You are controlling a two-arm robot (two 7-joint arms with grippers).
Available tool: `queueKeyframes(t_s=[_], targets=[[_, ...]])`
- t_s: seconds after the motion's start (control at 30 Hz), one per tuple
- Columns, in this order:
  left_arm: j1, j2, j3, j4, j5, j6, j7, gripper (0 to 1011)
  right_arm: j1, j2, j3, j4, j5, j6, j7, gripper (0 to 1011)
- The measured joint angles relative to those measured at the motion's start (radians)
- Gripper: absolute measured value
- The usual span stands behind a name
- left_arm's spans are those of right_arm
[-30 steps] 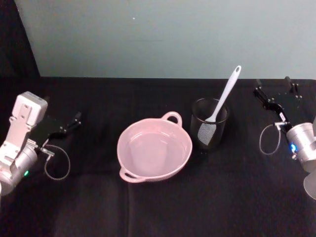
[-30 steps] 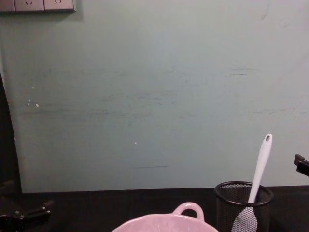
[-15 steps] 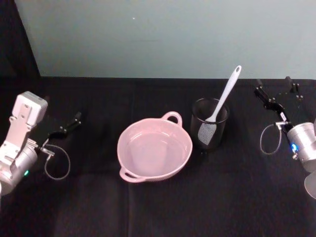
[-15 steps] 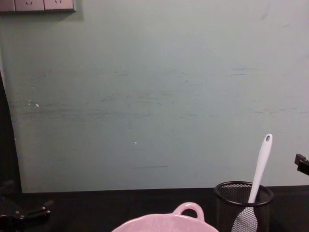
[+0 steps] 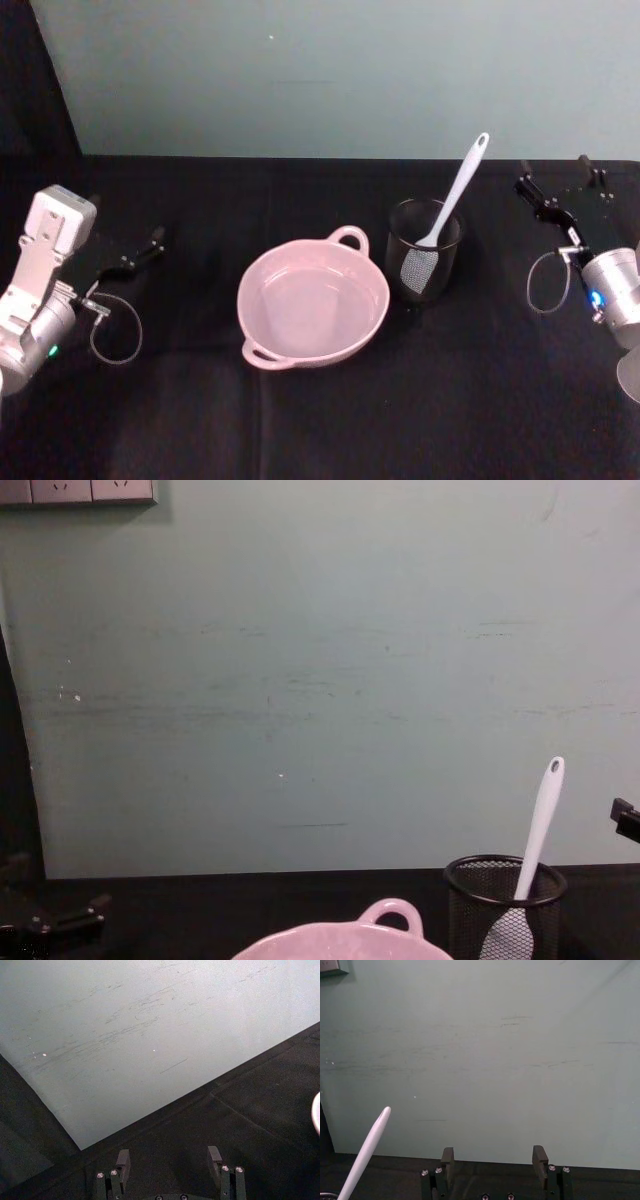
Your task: Use the one hand to pick up the spoon and stir the clear water in the bowl.
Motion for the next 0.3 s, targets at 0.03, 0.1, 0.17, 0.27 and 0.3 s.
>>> queueKeyframes(t_s=[0.03,0.1,0.17,0.27,0.3], targets=[[0.000,0.000,0.000,0.000,0.000,0.000,0.000,1011,0.000,0.000,0.000,0.000,0.000,0.000,0.000,1003],[0.000,0.000,0.000,0.000,0.000,0.000,0.000,1011,0.000,0.000,0.000,0.000,0.000,0.000,0.000,1003],[0.000,0.000,0.000,0.000,0.000,0.000,0.000,1011,0.000,0.000,0.000,0.000,0.001,0.001,0.000,1003],[0.000,0.000,0.000,0.000,0.000,0.000,0.000,1011,0.000,0.000,0.000,-0.001,0.001,0.001,0.001,1003],[0.000,0.000,0.000,0.000,0.000,0.000,0.000,1011,0.000,0.000,0.000,-0.001,0.001,0.001,0.001,1003]])
